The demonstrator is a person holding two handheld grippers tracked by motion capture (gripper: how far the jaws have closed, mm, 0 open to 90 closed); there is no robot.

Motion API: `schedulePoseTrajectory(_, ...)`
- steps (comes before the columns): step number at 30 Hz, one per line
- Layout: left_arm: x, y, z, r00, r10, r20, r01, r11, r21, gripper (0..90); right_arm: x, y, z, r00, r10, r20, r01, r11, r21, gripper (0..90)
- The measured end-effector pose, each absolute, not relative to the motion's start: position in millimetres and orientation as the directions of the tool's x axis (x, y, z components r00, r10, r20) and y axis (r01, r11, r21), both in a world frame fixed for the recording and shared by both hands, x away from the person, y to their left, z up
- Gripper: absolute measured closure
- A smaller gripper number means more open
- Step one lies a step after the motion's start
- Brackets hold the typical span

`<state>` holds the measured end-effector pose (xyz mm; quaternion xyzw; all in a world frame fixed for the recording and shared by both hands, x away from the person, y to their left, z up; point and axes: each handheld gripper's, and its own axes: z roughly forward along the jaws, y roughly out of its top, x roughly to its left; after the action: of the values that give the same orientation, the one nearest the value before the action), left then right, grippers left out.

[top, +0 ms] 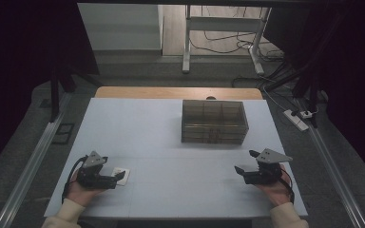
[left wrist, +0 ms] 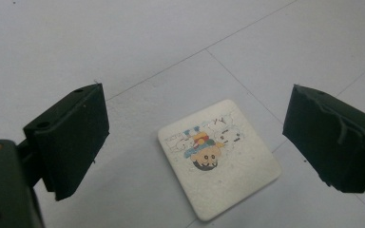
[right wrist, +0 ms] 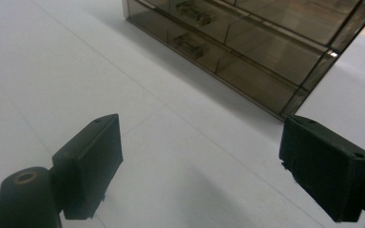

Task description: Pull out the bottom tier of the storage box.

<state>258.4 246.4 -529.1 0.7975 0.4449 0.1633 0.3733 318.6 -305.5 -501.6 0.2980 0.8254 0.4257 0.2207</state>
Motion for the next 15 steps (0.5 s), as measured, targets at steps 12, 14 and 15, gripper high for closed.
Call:
schedulePoseTrajectory(12,258.7,246.0,-528.7,0.550,0.831,-0.085,0.593,-0.317,0.740,8.1,319.1,-308.0,-503.5,-0.716,0.691,-0.098,0.314,0.444,0.839,14.1)
schedulePoseTrajectory(14,258.5,246.0,-528.6,0.551,0.830,-0.082,0.591,-0.318,0.742,8.1,319.5,-308.1,-503.8,-0.716,0.691,-0.097,0.314,0.444,0.839,14.1)
schedulePoseTrajectory(15,258.4,246.0,-528.5,0.551,0.830,-0.083,0.590,-0.318,0.743,8.2,319.7,-307.9,-504.0,-0.717,0.691,-0.095,0.315,0.443,0.839,14.1)
